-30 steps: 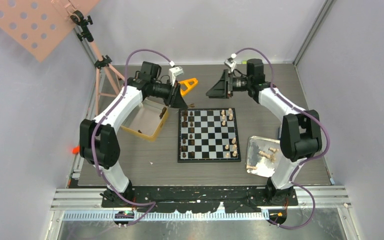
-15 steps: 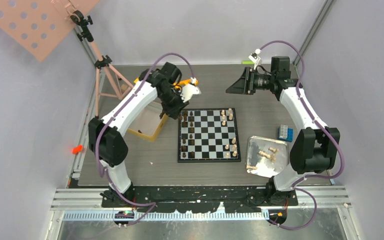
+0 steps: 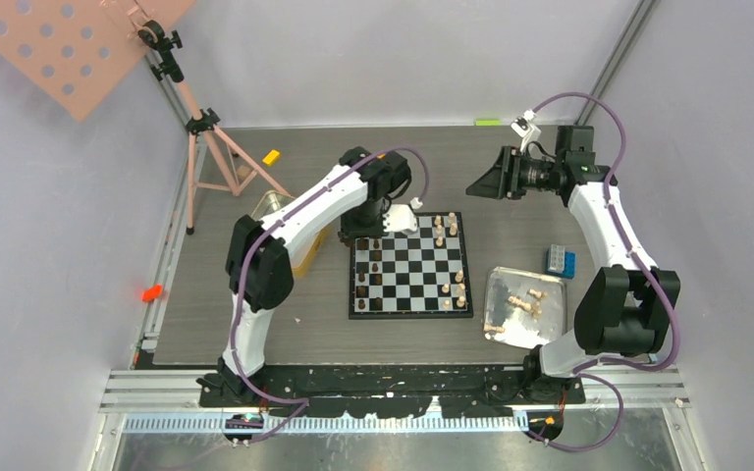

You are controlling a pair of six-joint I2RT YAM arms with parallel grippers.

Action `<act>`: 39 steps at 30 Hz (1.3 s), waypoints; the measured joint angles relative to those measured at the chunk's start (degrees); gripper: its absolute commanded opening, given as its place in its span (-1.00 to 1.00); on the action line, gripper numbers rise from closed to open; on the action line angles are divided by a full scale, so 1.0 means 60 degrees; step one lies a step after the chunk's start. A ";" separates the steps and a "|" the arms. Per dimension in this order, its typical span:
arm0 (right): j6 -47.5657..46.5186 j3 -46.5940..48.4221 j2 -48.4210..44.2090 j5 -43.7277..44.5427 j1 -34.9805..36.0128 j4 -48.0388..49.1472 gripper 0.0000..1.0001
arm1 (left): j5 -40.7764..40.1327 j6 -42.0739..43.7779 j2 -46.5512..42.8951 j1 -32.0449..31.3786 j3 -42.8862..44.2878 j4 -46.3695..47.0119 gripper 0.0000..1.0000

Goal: Set up the chess pieces on the board
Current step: Place the chess piece on the chessboard.

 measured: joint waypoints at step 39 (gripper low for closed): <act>0.0637 -0.0455 -0.0426 -0.0321 -0.0940 0.0630 0.11 | -0.1723 0.0594 0.2503 -0.1366 0.1337 -0.0973 -0.92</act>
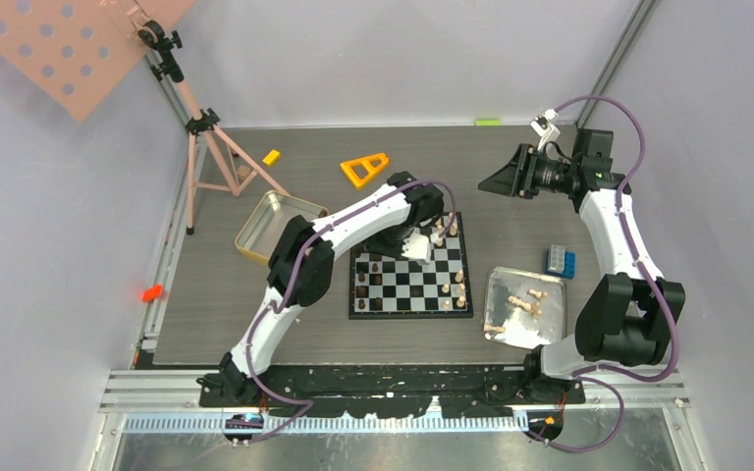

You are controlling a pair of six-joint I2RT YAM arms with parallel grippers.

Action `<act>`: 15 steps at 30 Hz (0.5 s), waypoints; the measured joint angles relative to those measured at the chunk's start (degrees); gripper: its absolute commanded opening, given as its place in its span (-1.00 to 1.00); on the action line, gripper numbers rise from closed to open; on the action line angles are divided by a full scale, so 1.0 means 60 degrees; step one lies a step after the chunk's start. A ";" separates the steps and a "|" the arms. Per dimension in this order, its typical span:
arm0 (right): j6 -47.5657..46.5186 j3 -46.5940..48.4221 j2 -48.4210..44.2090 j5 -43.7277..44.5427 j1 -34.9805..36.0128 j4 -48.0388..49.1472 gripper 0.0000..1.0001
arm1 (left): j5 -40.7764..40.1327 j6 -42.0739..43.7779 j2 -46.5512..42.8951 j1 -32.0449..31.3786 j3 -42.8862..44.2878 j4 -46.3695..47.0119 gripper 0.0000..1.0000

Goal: Set up the chess pieces on the board
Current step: Place the chess piece on the chessboard.

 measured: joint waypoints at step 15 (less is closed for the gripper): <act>0.0073 -0.0036 0.0040 -0.0084 0.0000 0.0058 0.10 | 0.0160 -0.0171 0.0193 -0.0073 0.0000 0.0000 -0.92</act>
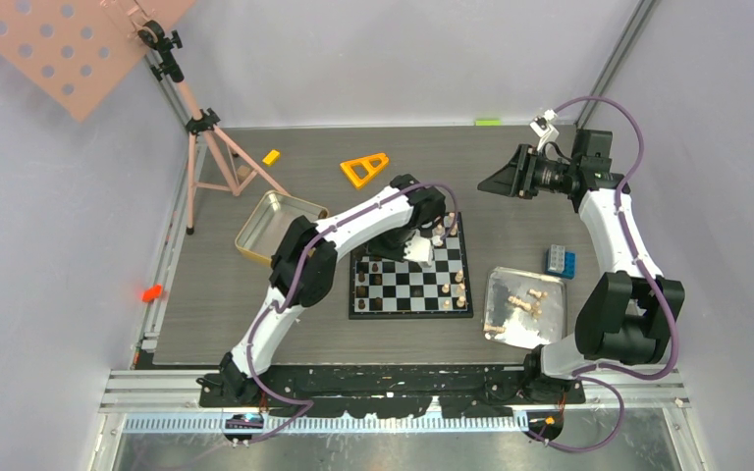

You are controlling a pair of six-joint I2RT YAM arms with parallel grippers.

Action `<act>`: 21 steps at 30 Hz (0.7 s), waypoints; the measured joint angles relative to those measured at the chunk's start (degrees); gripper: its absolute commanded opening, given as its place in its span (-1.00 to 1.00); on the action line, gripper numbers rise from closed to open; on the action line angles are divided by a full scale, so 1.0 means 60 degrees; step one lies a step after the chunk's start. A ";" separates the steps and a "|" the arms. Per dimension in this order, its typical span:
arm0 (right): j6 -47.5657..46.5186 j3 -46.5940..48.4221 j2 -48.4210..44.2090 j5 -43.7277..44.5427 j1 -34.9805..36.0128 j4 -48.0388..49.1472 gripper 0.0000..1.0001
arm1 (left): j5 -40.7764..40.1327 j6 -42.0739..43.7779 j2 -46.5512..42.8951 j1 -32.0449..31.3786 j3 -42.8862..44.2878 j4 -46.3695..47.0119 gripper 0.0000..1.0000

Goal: Set up the chess pieces on the board
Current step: Place the chess piece on the chessboard.

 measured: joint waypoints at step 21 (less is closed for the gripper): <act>0.0015 -0.0018 0.0171 -0.0062 0.0000 0.0025 0.09 | 0.0284 -0.0299 0.0000 -0.0302 -0.0273 -0.0015 -0.90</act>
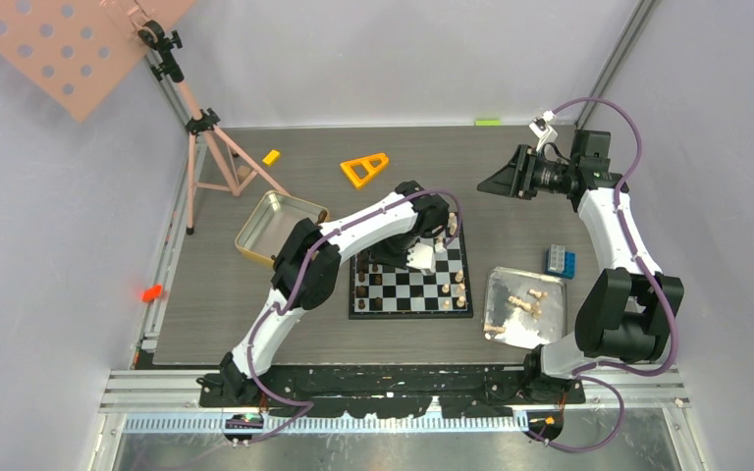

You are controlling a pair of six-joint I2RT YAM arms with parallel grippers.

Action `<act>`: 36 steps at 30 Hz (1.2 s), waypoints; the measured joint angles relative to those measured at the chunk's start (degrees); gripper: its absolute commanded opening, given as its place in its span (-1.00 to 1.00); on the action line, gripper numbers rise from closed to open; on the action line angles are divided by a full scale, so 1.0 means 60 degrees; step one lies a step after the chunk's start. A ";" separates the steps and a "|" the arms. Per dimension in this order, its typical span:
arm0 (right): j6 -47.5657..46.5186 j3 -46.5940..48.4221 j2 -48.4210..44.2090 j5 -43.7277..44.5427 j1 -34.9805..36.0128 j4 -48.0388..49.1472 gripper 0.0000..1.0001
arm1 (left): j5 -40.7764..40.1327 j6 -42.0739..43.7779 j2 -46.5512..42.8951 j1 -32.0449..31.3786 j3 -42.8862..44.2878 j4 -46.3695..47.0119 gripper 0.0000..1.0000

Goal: Set up the chess pieces on the board
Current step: Place the chess piece on the chessboard.

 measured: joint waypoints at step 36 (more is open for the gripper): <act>0.0022 -0.0036 0.0036 -0.0084 -0.0044 0.0040 0.09 | 0.0168 -0.0051 0.0189 -0.0044 -0.0055 0.0025 -0.78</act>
